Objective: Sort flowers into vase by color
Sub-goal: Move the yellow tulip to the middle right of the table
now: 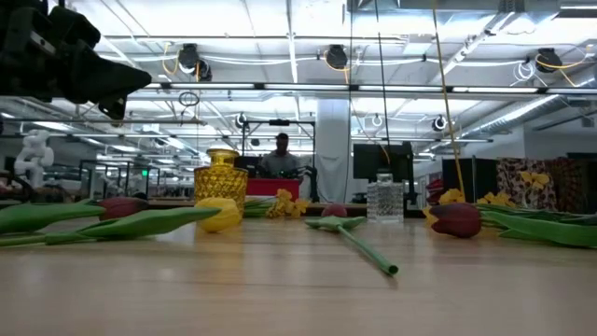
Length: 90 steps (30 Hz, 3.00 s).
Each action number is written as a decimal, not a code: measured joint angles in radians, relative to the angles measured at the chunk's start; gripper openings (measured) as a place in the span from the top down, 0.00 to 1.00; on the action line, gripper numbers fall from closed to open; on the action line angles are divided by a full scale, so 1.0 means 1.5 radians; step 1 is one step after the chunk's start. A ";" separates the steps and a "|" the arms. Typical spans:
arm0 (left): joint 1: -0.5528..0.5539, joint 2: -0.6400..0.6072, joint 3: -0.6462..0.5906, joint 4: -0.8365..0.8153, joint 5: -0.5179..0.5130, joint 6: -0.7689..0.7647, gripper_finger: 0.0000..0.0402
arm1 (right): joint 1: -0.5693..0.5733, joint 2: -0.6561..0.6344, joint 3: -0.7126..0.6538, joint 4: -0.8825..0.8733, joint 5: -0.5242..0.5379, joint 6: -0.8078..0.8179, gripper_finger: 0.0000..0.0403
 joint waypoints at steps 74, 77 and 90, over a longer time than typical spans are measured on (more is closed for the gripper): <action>-0.026 0.590 0.662 -0.332 -0.078 0.006 0.92 | 0.000 0.392 -0.239 0.300 0.002 0.031 1.00; -0.042 0.622 0.662 -0.354 -0.078 -0.015 0.92 | 0.000 0.407 -0.239 0.297 0.002 0.053 1.00; -0.125 0.731 0.662 -0.356 -0.127 -0.079 0.92 | 0.041 0.446 -0.239 0.298 0.004 0.147 1.00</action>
